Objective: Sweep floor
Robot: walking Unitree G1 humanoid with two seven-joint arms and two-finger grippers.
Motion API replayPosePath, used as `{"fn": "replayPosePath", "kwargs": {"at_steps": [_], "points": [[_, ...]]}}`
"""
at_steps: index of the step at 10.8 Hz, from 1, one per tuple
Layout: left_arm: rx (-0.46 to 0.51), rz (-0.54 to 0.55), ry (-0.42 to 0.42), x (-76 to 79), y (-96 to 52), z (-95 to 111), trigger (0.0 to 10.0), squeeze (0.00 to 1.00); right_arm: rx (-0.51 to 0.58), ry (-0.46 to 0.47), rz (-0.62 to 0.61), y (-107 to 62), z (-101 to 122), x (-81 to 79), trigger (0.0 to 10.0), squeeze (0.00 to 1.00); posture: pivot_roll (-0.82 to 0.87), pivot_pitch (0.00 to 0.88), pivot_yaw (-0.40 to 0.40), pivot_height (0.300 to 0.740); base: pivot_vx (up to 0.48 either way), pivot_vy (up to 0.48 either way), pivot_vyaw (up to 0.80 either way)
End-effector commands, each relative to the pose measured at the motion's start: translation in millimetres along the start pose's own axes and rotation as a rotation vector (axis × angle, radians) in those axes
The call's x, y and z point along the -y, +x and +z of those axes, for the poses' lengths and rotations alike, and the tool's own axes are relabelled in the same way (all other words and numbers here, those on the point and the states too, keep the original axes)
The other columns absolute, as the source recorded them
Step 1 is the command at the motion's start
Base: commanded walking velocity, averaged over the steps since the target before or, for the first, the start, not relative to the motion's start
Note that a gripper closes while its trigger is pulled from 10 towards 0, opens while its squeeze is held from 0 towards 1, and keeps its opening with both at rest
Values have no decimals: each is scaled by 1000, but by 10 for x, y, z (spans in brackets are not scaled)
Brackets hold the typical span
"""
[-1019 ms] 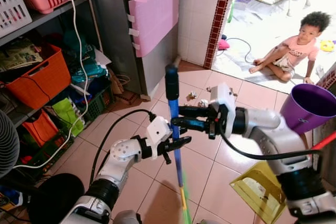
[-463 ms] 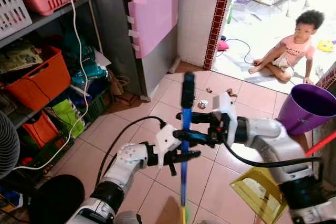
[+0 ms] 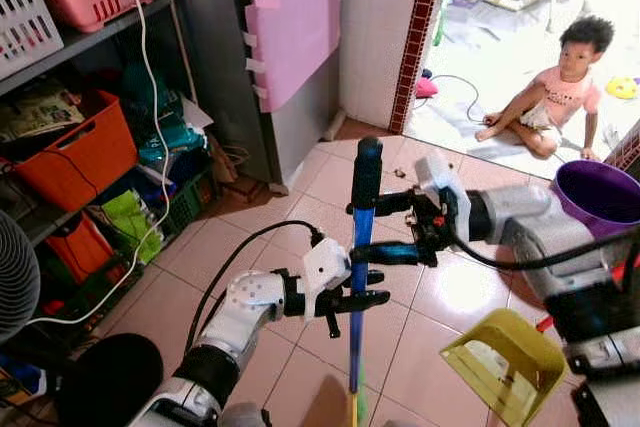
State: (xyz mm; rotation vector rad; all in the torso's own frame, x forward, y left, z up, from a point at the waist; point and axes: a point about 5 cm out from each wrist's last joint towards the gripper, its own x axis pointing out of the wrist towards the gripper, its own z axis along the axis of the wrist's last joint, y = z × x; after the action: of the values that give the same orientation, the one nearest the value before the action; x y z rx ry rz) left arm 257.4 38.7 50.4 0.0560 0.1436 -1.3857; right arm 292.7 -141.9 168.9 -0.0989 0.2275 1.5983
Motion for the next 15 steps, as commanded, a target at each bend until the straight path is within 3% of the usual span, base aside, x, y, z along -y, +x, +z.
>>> {"fn": "replayPosePath", "kwargs": {"at_steps": [1,2,3,4,5,15], "points": [[20,-8,19,-6,13,63,0,0,0,-1,57,36,43,-15,10000,1000,-93,0,47,740,0,0,0],[22,-7,16,5,28,64,0,0,5,12,72,76,18,-33,10000,984,-93,0,46,740,0,0,0],[23,-8,16,9,31,65,0,0,20,26,65,84,14,-13,10000,435,-93,0,46,740,0,0,0],[20,-9,17,10,31,62,0,0,53,50,72,97,25,4,7843,0,-92,0,46,740,0,0,0],[17,-8,18,7,28,56,0,0,90,71,79,105,64,11,0,0,-95,0,47,740,0,0,0],[18,7,22,-13,49,66,0,0,119,157,162,166,44,-91,0,0,-95,0,32,740,0,0,0]]}}
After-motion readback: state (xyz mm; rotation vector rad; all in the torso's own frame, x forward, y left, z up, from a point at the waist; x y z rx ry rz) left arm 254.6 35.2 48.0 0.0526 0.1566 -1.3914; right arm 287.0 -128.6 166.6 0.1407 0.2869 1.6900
